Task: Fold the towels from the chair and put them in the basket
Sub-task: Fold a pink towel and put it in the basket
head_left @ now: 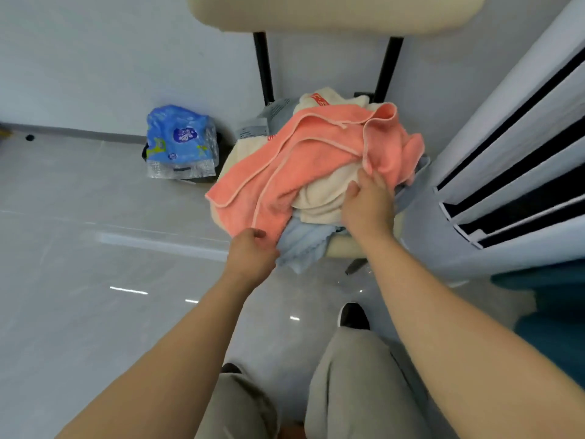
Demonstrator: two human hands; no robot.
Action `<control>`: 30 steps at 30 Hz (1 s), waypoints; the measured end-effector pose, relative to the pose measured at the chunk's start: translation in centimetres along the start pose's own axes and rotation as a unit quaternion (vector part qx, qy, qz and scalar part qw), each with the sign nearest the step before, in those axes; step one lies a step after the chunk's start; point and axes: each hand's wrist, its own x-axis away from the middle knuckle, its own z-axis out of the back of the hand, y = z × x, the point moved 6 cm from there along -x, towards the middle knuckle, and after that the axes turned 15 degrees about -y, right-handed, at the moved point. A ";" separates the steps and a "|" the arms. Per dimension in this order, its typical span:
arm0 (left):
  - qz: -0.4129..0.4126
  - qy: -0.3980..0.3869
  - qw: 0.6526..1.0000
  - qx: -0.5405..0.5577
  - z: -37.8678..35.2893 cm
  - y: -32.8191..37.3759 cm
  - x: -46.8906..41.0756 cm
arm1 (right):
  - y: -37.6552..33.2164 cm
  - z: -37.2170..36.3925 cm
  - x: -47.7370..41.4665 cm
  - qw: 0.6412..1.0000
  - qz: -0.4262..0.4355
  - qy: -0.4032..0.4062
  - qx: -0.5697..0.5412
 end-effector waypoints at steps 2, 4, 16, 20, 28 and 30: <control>-0.039 0.056 0.998 -0.018 -0.4 -0.7 -0.5 | 0.1 0.7 0.7 0.996 0.025 0.062 -0.052; -0.065 0.081 0.994 -0.017 -0.7 -1.2 -0.1 | -0.7 2.3 2.3 0.986 0.059 0.100 -0.124; -0.261 0.297 0.918 0.037 10.1 3.8 22.1 | -13.8 15.6 18.8 0.897 0.293 0.121 -0.308; -0.301 0.386 0.872 0.020 13.8 3.5 30.9 | -16.8 17.2 23.7 0.877 0.331 0.101 -0.332; -0.353 0.460 0.814 0.013 16.8 -0.1 39.9 | -22.0 15.4 31.2 0.868 0.410 -0.005 -0.279; -0.330 0.467 0.820 0.012 17.2 -1.8 40.0 | -22.8 13.7 32.3 0.880 0.438 -0.012 -0.181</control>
